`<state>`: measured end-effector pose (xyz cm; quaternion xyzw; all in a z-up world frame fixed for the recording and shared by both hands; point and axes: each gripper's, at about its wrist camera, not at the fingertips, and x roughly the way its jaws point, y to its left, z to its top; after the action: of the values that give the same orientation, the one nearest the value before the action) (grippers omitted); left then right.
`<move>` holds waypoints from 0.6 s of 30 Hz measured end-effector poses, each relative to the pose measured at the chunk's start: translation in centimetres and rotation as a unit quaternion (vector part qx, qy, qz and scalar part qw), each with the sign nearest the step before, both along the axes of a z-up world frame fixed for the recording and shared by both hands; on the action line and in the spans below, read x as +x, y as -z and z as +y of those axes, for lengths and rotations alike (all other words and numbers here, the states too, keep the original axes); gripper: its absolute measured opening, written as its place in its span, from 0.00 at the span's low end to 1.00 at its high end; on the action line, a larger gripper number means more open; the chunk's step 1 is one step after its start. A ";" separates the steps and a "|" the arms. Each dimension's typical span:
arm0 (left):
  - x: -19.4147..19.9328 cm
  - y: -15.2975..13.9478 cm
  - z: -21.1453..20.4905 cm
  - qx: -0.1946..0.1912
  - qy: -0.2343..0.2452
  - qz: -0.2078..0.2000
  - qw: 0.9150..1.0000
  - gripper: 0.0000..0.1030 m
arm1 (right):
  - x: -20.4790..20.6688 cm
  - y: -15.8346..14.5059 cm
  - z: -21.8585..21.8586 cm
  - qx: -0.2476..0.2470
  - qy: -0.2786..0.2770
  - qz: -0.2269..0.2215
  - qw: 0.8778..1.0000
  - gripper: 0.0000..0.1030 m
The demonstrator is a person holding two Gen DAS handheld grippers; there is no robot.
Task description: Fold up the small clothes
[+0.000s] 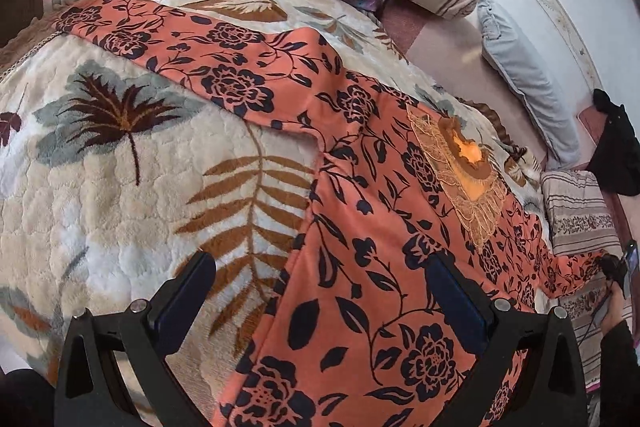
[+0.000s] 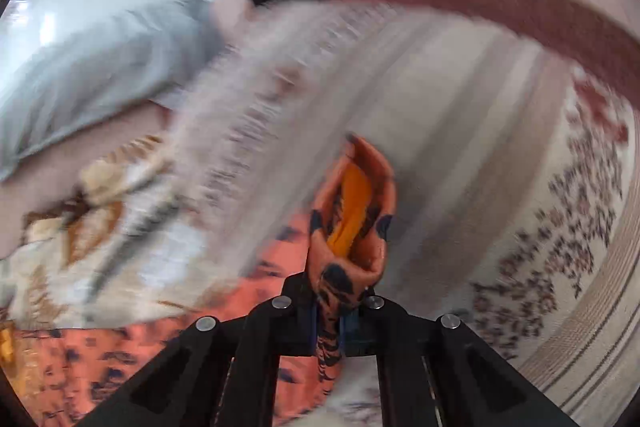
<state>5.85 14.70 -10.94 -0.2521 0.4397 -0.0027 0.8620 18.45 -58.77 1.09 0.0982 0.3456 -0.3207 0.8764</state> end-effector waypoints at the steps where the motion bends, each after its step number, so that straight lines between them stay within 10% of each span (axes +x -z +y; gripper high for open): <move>1: -0.1 0.1 0.5 -0.008 -0.003 -0.003 1.000 1.00 | 0.4 -1.6 2.4 0.002 -0.033 -0.022 0.999 0.06; 5: -0.7 0.1 2.4 -0.029 -0.019 -0.020 0.999 1.00 | 1.2 -8.4 14.8 0.061 -0.171 -0.125 0.975 0.06; 9: -1.7 -0.7 4.1 -0.035 -0.033 -0.040 0.998 1.00 | 1.2 -11.7 29.1 0.155 -0.304 -0.201 0.918 0.06; 14: -3.0 -1.3 5.9 -0.021 -0.044 -0.055 0.997 1.00 | 2.2 -5.1 42.1 0.289 -0.357 -0.183 0.869 0.07; 16: -3.1 -1.2 6.4 -0.018 -0.048 -0.052 0.997 1.00 | 3.7 0.5 45.8 0.319 -0.373 -0.133 0.861 0.22; 18: -3.0 -1.0 6.8 -0.019 -0.051 -0.046 0.997 1.00 | 5.5 7.4 48.2 0.311 -0.376 -0.035 0.872 0.81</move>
<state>2.85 21.54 -9.94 -0.2901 0.3857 0.0212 0.8756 23.97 -10.53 -6.31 0.2397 0.4079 0.1612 0.8661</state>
